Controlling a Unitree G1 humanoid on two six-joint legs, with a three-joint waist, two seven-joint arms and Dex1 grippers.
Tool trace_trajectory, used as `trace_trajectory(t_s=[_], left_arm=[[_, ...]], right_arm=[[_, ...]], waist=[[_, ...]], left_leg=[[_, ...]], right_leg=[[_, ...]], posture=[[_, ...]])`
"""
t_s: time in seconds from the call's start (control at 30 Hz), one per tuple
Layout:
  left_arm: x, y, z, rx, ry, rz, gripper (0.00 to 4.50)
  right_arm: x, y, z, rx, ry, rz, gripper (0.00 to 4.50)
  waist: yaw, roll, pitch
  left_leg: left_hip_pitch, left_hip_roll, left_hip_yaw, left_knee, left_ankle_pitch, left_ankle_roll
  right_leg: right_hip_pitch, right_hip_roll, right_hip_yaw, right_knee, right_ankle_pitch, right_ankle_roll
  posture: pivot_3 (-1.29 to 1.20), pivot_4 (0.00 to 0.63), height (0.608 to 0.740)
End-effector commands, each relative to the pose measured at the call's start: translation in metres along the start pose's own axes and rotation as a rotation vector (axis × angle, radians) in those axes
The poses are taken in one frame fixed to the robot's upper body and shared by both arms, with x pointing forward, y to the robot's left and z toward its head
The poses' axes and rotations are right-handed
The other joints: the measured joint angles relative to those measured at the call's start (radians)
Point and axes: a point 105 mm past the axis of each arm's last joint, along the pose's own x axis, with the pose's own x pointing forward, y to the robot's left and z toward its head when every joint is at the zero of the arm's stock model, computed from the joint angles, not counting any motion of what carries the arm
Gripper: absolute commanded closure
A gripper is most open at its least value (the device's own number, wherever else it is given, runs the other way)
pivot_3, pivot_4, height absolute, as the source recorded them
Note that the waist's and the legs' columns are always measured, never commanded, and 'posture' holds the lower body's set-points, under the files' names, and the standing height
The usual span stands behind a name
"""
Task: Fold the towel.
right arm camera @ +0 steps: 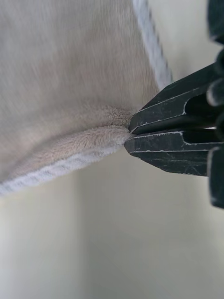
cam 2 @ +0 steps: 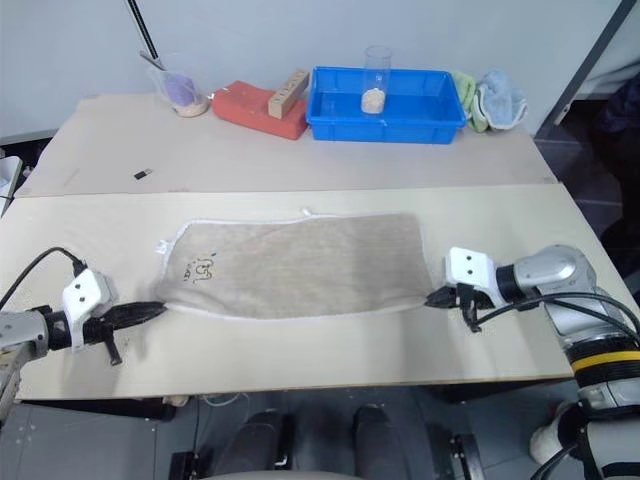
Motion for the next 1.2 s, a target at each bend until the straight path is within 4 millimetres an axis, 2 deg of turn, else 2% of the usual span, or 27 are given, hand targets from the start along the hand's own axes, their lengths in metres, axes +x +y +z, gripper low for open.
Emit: trace_trajectory(t_s=[0.03, 0.17, 0.33, 0.4, 0.5, 0.57, 0.63, 0.8, 0.9, 1.07, 1.2], left_arm=[[-0.001, 0.032, 0.052, -0.011, -0.146, 0.101, 4.5], [-0.002, 0.063, 0.1, -0.004, -0.264, 0.178, 4.5], [-0.017, 0.094, 0.158, 0.039, -0.402, 0.272, 4.5], [-0.024, 0.099, 0.17, 0.062, -0.424, 0.287, 4.5], [-0.031, 0.101, 0.172, 0.077, -0.416, 0.291, 4.5], [-0.036, 0.098, 0.159, 0.081, -0.366, 0.274, 4.5], [-0.035, 0.085, 0.133, 0.073, -0.273, 0.212, 4.5], [-0.036, 0.039, 0.068, 0.016, -0.05, 0.045, 4.5], [-0.041, 0.01, 0.037, -0.019, 0.065, -0.054, 4.5], [-0.049, -0.03, 0.002, -0.085, 0.196, -0.179, 4.5], [-0.059, -0.04, -0.01, -0.117, 0.253, -0.208, 4.5]], right_arm=[[-0.028, -0.05, 0.044, -0.022, -0.156, -0.218, 4.47], [-0.052, -0.094, 0.092, -0.066, -0.282, -0.384, 4.47], [-0.085, -0.124, 0.141, -0.156, -0.388, -0.519, 4.47], [-0.096, -0.128, 0.154, -0.182, -0.422, -0.538, 4.47], [-0.103, -0.125, 0.162, -0.207, -0.434, -0.526, 4.47], [-0.102, -0.115, 0.157, -0.206, -0.418, -0.467, 4.47], [-0.091, -0.097, 0.137, -0.199, -0.36, -0.383, 4.47], [-0.057, -0.049, 0.085, -0.163, -0.219, -0.212, 4.47], [-0.042, -0.017, 0.058, -0.126, -0.147, -0.109, 4.47], [-0.031, 0.021, 0.026, -0.029, -0.06, 0.015, 4.47], [-0.032, 0.046, 0.012, 0.042, 0.005, 0.12, 4.47]], waist=[[-0.005, 0.0, 0.0], [-0.012, 0.0, 0.0], [-0.015, 0.0, 0.001], [-0.016, 0.0, 0.001], [-0.017, 0.0, 0.001], [-0.018, 0.0, 0.0], [-0.02, 0.0, 0.0], [-0.017, 0.0, 0.0], [-0.013, 0.001, 0.001], [-0.008, 0.0, 0.001], [-0.007, 0.0, 0.001]], left_leg=[[0.0, 0.0, 0.0, 0.0, 0.0, 0.0], [-0.001, -0.001, -0.001, -0.001, 0.0, 0.0], [-0.006, -0.001, -0.001, -0.001, 0.0, 0.0], [-0.009, -0.002, -0.001, -0.001, 0.0, 0.0], [-0.01, -0.001, 0.0, -0.002, 0.0, 0.0], [-0.011, -0.001, 0.0, -0.003, 0.0, 0.0], [-0.014, -0.001, 0.0, -0.003, 0.0, 0.0], [-0.017, 0.0, 0.001, -0.001, -0.001, 0.002], [-0.017, 0.0, 0.001, -0.001, -0.001, 0.002], [-0.012, 0.0, 0.002, 0.0, -0.001, 0.002], [-0.004, 0.0, 0.002, -0.001, -0.001, 0.002]], right_leg=[[0.0, 0.0, 0.0, 0.0, 0.0, 0.0], [-0.002, 0.0, -0.001, 0.0, 0.0, 0.0], [-0.005, 0.0, -0.001, 0.001, 0.0, 0.0], [-0.007, -0.001, -0.001, 0.0, 0.001, 0.001], [-0.01, -0.001, -0.001, 0.0, 0.001, 0.001], [-0.011, -0.001, -0.001, 0.001, 0.001, 0.001], [-0.015, -0.001, -0.001, 0.002, 0.001, 0.001], [-0.018, -0.001, -0.001, 0.002, 0.001, 0.001], [-0.018, -0.001, 0.0, 0.002, 0.001, 0.001], [-0.014, -0.002, 0.0, 0.0, 0.001, 0.001], [-0.007, -0.001, -0.001, 0.0, -0.001, -0.001]], posture=[[0.0, 0.15, 0.74], [0.0, 0.15, 0.74], [0.0, 0.15, 0.74], [0.0, 0.15, 0.74], [0.0, 0.15, 0.74], [0.0, 0.15, 0.74], [0.0, 0.15, 0.74], [0.0, 0.15, 0.74], [0.0, 0.15, 0.74], [0.0, 0.15, 0.74], [0.0, 0.15, 0.74]])
